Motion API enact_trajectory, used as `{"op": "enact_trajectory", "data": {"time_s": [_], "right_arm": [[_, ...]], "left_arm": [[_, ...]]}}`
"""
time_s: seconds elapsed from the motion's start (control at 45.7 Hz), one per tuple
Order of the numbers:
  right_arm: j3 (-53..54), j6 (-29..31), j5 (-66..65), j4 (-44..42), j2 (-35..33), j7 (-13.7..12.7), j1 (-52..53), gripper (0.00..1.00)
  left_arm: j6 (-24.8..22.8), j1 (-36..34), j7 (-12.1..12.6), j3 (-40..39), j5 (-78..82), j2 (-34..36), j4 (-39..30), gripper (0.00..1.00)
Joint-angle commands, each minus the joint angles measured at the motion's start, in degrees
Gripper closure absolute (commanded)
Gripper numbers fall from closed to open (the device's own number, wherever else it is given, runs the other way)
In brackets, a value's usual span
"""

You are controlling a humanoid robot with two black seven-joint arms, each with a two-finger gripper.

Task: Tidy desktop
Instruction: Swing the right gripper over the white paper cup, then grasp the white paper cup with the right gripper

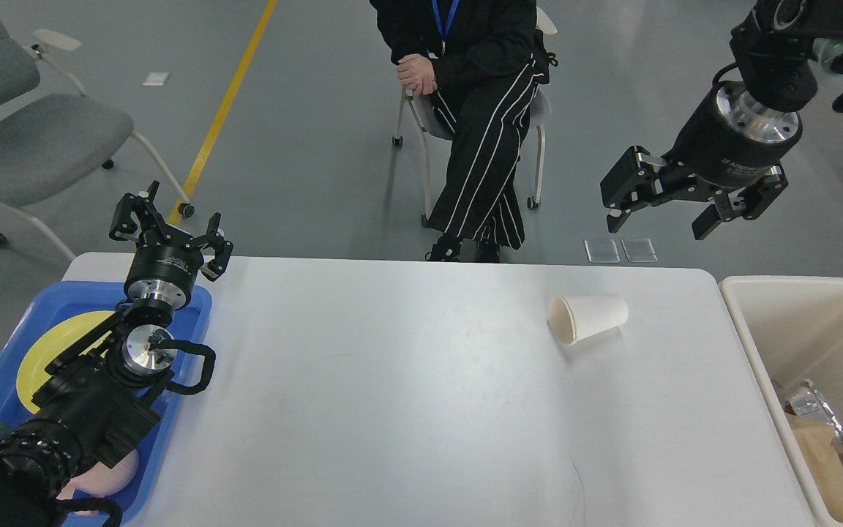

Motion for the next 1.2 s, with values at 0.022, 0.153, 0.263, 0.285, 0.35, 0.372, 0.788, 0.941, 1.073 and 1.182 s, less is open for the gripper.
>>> {"op": "enact_trajectory", "data": {"time_s": [0.022, 0.153, 0.263, 0.285, 0.35, 0.372, 0.788, 0.941, 1.073, 1.182], "right_arm": [[0.84, -0.42, 0.01, -1.58, 0.09, -0.01, -1.55, 0.00], [4.17, -9.81, 0.88, -5.44, -3.59, -0.01, -11.46, 0.00], [10.15, -21.85, 4.30, -8.61, -6.85, -0.09, -22.62, 0.00], [11.29, -24.66, 5.27, -9.13, -7.29, -0.09, -25.43, 0.00], [15.16, -32.75, 8.00, -11.24, -7.73, -0.09, -33.78, 0.00], [16.65, -35.30, 8.70, -12.29, -7.73, -0.09, -36.42, 0.00], [43.11, -49.56, 13.81, -34.97, -0.53, -0.09, -66.41, 0.00], [44.79, -49.74, 13.72, -41.83, 4.30, -0.01, -68.87, 0.00], [44.79, -49.65, 13.63, -45.87, 7.82, -0.01, -70.37, 0.00], [44.26, -49.65, 13.54, -47.46, 9.76, -0.01, -71.51, 0.00]], "left_arm": [[0.00, 0.00, 0.02, 0.00, 0.00, 0.05, 0.00, 0.04], [0.00, 0.00, 0.02, 0.00, 0.00, -0.04, 0.00, 0.04], [0.00, 0.00, -0.07, 0.00, 0.00, -0.04, 0.00, 0.04], [0.00, 0.00, 0.02, 0.00, 0.00, 0.05, 0.00, 0.04], [0.00, 0.00, 0.02, 0.00, 0.00, -0.04, 0.00, 0.04], [0.00, 0.00, 0.02, 0.00, 0.00, -0.04, 0.00, 0.04], [0.00, 0.00, -0.07, 0.00, 0.00, 0.05, 0.00, 0.04], [0.00, 0.00, 0.02, 0.00, 0.00, -0.04, 0.00, 0.04], [0.00, 0.00, 0.02, 0.00, 0.00, -0.04, 0.00, 0.04], [0.09, 0.00, 0.02, 0.00, 0.00, -0.04, 0.00, 0.04]]}}
